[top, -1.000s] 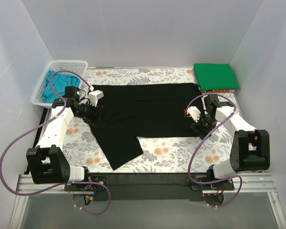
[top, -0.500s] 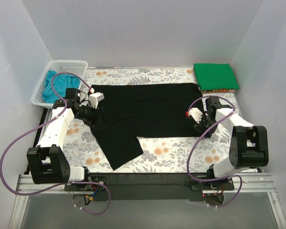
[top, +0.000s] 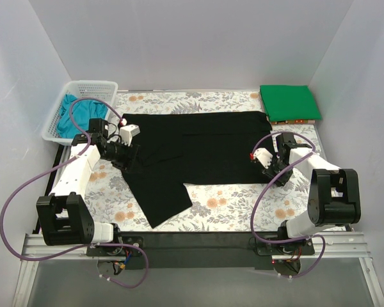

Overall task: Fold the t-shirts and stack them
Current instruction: Fold the tshirt

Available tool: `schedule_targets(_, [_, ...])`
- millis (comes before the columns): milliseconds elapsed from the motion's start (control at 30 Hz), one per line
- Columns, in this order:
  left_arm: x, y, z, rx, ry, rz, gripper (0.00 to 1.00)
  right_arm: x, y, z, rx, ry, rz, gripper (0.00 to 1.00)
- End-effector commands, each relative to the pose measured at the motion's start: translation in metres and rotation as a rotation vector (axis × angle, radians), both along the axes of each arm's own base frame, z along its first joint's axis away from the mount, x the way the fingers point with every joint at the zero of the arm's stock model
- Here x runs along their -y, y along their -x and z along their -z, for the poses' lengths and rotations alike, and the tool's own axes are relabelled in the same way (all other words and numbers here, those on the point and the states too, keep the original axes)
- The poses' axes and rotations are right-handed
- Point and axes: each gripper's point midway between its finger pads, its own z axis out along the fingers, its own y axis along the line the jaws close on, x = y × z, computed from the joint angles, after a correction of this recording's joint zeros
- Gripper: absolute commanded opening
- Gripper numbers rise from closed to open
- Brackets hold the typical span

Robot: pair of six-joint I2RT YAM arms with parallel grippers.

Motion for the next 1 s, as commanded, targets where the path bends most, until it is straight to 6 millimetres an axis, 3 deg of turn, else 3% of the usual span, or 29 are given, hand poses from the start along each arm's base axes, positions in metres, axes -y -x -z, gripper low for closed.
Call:
schedule_targets(0, [-0.006, -0.001, 0.003, 0.021, -0.031, -0.011, 0.58, 0.005, -0.001, 0.017, -0.016, 0.006, -0.009, 0.34])
schedule_targets(133, [-0.007, 0.004, 0.005, 0.028, -0.043, 0.03, 0.57, 0.013, -0.004, 0.018, -0.014, 0.037, 0.0, 0.21])
schedule_targets(267, [-0.009, 0.005, 0.011, 0.024, -0.058, 0.049, 0.57, 0.014, -0.008, 0.015, -0.001, 0.042, 0.006, 0.02])
schedule_targets(433, [-0.012, 0.006, 0.014, 0.031, -0.074, 0.067, 0.53, 0.003, -0.02, -0.012, 0.027, -0.018, 0.01, 0.01])
schedule_targets(600, [-0.02, 0.022, 0.03, 0.063, -0.133, 0.1, 0.49, 0.001, -0.03, -0.031, 0.063, -0.035, 0.008, 0.01])
schedule_targets(700, [-0.023, 0.034, 0.045, 0.057, -0.159, 0.122, 0.47, -0.001, -0.03, -0.031, 0.049, -0.042, 0.009, 0.01])
schedule_targets(967, [-0.028, 0.03, 0.065, 0.102, -0.202, 0.152, 0.46, -0.005, -0.032, -0.031, 0.015, -0.065, 0.02, 0.01])
